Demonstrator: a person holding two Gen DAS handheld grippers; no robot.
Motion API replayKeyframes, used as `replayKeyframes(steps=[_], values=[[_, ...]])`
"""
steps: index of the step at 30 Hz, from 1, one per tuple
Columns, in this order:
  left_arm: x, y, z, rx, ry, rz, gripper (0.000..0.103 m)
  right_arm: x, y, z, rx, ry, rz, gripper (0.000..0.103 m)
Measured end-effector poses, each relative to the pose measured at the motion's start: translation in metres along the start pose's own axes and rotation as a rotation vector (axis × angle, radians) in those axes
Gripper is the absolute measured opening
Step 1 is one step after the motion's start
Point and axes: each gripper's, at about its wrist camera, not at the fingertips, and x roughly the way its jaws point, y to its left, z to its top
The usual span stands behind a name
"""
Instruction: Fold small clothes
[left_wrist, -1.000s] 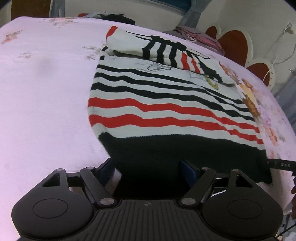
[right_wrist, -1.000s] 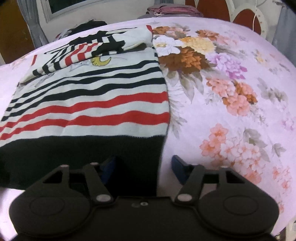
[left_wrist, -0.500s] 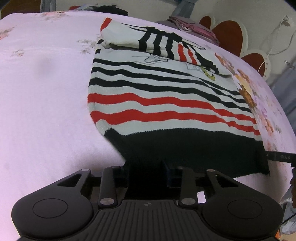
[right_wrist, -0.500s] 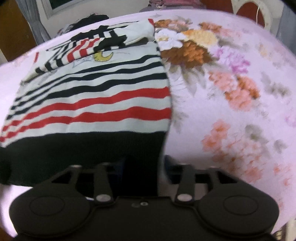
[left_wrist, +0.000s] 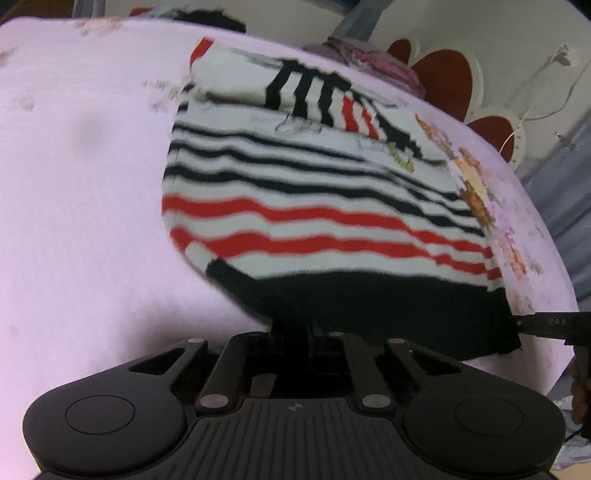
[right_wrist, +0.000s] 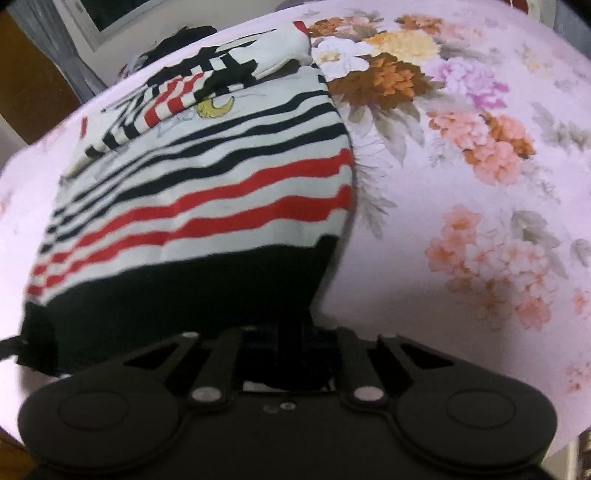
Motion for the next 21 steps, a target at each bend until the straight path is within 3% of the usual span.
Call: replayKeyframes(steps=[6, 12, 16, 21], values=[[-0.016, -0.006, 0.041, 0.0, -0.115, -0.043, 0.009, -0.018, 0.009, 0.034, 0.023, -0.091, 0.108, 0.009], [-0.011, -0.011, 0.101, -0.011, -0.233, -0.058, 0.009, -0.028, 0.022, 0.101, 0.028, -0.217, 0.172, 0.009], [0.003, -0.012, 0.144, -0.014, -0.287, -0.049, 0.009, -0.019, 0.028, 0.148, 0.029, -0.278, 0.177, 0.009], [0.032, -0.003, 0.197, -0.07, -0.309, -0.048, 0.009, 0.01, 0.035, 0.203, 0.029, -0.292, 0.185, 0.009]])
